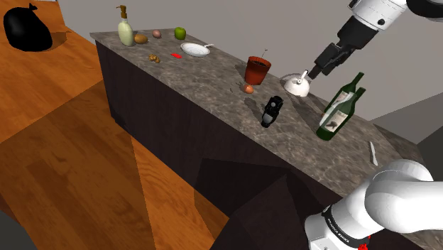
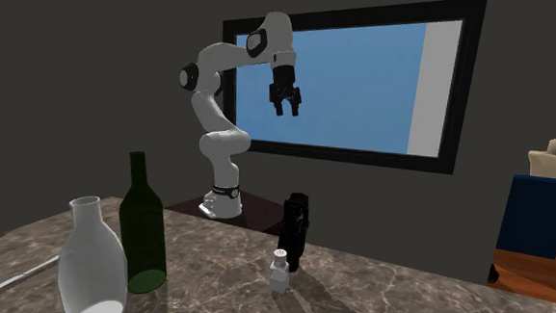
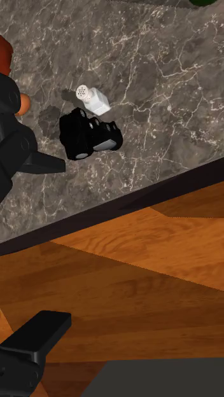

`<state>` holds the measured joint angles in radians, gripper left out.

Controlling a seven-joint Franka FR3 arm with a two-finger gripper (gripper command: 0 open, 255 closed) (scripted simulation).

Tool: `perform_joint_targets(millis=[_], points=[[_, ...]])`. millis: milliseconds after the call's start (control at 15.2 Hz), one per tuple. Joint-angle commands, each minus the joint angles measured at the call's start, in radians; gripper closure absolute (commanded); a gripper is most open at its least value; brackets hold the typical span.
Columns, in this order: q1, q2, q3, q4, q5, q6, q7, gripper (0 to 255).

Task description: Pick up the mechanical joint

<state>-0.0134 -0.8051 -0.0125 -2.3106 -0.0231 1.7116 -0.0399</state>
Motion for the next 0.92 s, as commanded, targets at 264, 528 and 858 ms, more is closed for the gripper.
perform_joint_targets(millis=[264, 528, 858], points=[[-0.007, -0.041, -0.041, -0.161, -0.048, 0.183, -0.073, 0], [-0.020, -0.043, -0.093, -0.296, -0.100, 0.380, -0.145, 0], [-0.041, 0.024, -0.174, -0.419, -0.167, 0.655, -0.238, 0]])
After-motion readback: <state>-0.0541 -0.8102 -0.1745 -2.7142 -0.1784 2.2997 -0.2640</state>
